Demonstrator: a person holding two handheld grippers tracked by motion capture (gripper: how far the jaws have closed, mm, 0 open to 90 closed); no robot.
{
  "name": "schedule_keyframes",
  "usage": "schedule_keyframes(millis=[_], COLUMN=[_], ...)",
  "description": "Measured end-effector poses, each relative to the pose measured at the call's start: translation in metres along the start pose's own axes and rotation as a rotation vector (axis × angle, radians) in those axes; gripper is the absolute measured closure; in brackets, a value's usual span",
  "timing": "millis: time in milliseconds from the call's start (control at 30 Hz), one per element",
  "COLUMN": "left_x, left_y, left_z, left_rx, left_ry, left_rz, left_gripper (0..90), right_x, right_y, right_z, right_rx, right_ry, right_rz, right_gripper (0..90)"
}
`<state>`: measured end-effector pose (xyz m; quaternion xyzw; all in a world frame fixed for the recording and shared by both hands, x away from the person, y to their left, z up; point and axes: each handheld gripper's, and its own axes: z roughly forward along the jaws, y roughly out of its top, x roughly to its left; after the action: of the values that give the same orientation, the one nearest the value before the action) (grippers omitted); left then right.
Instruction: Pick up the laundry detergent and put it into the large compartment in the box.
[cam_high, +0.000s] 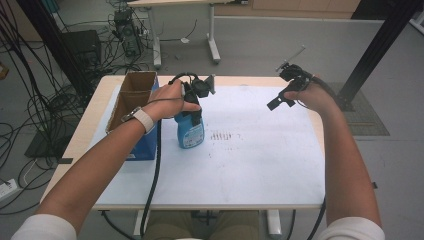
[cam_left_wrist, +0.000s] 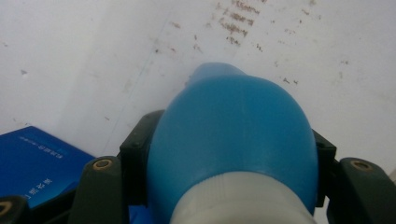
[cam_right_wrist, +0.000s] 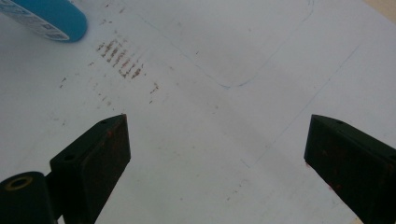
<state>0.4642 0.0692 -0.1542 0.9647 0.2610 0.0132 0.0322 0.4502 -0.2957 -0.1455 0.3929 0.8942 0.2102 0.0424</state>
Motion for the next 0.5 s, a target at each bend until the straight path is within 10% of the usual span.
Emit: schedule_keyframes(millis=[500], left_x=[-0.014], left_y=[-0.003], left_z=[-0.032], left_rx=[0.002], left_ry=[0.023], left_rz=[-0.032], left_gripper=[38.2], right_x=[0.007], right_y=[-0.003], right_z=[-0.005], right_rx=[-0.014], right_ry=[-0.003], right_rz=[-0.012], right_gripper=[7.2])
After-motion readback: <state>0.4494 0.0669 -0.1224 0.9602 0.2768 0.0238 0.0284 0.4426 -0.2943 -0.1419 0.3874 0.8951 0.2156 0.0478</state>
